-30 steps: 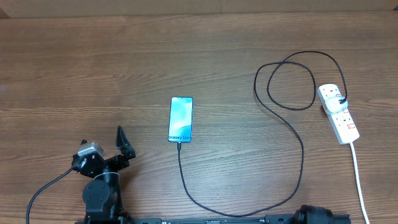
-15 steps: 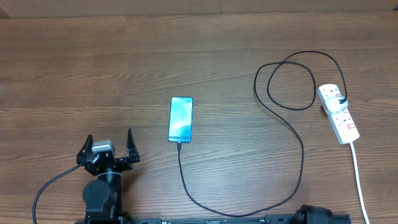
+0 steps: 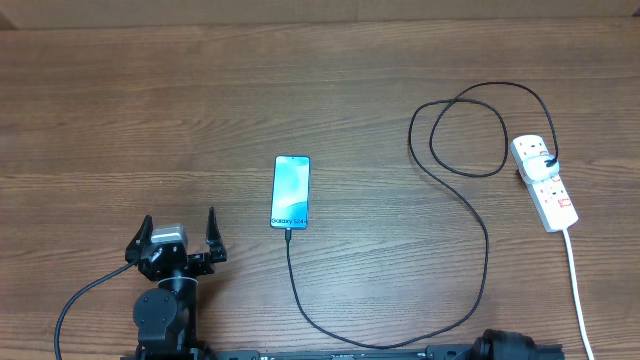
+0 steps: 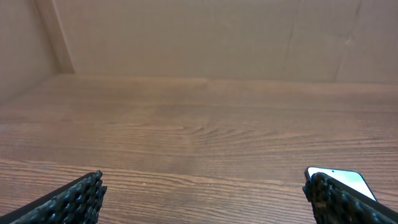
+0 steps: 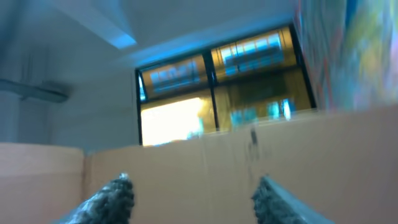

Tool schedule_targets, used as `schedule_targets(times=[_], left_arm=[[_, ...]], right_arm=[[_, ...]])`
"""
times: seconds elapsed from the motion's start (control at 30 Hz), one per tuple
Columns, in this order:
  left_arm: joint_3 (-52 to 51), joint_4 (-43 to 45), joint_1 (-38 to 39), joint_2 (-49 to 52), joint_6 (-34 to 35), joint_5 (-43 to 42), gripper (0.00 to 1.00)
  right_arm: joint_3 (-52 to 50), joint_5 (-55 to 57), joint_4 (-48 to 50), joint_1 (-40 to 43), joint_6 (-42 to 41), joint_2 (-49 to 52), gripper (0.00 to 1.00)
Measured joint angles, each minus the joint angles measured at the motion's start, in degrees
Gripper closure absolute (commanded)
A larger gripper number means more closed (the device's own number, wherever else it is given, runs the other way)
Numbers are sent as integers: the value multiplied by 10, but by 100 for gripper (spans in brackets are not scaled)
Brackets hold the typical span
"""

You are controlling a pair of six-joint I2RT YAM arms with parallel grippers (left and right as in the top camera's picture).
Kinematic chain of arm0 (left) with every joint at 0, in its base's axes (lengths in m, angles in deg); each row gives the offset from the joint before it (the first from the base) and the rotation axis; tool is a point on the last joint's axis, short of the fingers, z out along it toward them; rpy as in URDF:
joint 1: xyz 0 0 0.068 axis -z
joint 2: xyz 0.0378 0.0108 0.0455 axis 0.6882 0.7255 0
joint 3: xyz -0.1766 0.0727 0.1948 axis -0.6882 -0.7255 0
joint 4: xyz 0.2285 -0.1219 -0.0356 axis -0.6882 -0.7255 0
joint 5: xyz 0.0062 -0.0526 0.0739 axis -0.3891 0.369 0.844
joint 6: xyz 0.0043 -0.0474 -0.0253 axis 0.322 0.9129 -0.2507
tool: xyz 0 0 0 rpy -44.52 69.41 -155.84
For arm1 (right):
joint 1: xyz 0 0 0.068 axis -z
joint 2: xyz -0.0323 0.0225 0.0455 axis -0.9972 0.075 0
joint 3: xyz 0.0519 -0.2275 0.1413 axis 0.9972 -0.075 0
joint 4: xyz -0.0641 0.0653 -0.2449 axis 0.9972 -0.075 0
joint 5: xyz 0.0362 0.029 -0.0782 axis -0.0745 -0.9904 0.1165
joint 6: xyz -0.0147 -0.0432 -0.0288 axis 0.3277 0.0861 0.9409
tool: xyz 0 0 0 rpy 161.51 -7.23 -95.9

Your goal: Plug charger to phone and switch on socket

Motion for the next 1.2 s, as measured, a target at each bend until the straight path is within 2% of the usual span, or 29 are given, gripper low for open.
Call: schedule_targets(times=[0.03,0.17,0.3,0.77,1.2], left_arm=[[0,0,0,0,0,0,1],[0,0,0,0,0,0,1],[0,0,0,0,0,0,0],[0,0,0,0,0,0,1],[0,0,0,0,0,0,0]], right_arm=[[0,4,18,0,1,0,23],[1,38,52,1,1,-1,13],[1,58,55,2,2,-3,8],[4,68,41,-15,3,-127,5],[-15,77,30,-66,9,-169,0]])
